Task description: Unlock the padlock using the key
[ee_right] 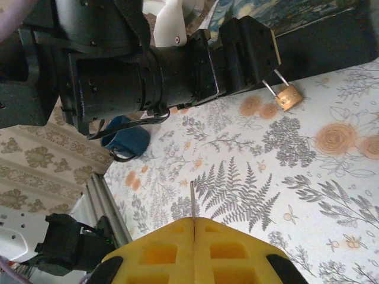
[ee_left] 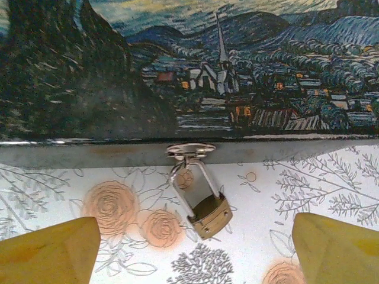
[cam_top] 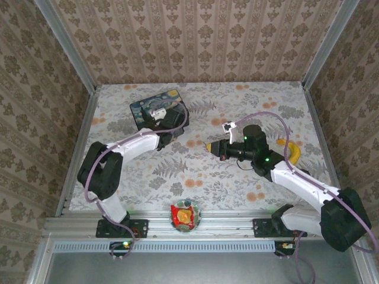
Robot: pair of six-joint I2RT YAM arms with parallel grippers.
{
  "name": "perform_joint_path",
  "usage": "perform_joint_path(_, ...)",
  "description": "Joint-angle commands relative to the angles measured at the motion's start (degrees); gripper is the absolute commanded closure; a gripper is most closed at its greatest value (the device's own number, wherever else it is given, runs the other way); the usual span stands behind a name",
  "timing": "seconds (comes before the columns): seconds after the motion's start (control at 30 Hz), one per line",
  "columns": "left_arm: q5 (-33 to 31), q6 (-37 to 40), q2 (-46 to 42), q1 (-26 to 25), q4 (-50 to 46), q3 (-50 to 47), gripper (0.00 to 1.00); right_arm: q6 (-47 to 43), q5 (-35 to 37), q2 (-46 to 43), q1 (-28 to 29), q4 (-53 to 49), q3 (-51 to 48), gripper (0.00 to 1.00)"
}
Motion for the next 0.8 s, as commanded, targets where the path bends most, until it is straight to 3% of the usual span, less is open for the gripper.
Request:
perform_joint_path(0.0, -2.0, -3.6, 3.1, -0.3, -1.4, 2.2, 0.16, -1.7, 4.1, -2.5, -0.3, -3.9, -1.0, 1.00)
perform_joint_path(0.2, -5.6, -8.5, 9.4, -0.4, -6.0, 7.9, 0.19, -2.6, 6.2, -5.2, -0.9, -4.6, -2.4, 1.00)
perform_joint_path(0.43, -6.1, -9.1, 15.9, -0.7, -9.6, 13.8, 0.19, -2.4, 5.6, -5.1, -1.5, -2.8, -3.2, 1.00)
perform_joint_path(0.77, -7.0, -10.9, 17.8, -1.0, -12.0, 12.5, 0.33, -1.5, 3.7, -3.3, -2.0, 0.4, -3.5, 1.00)
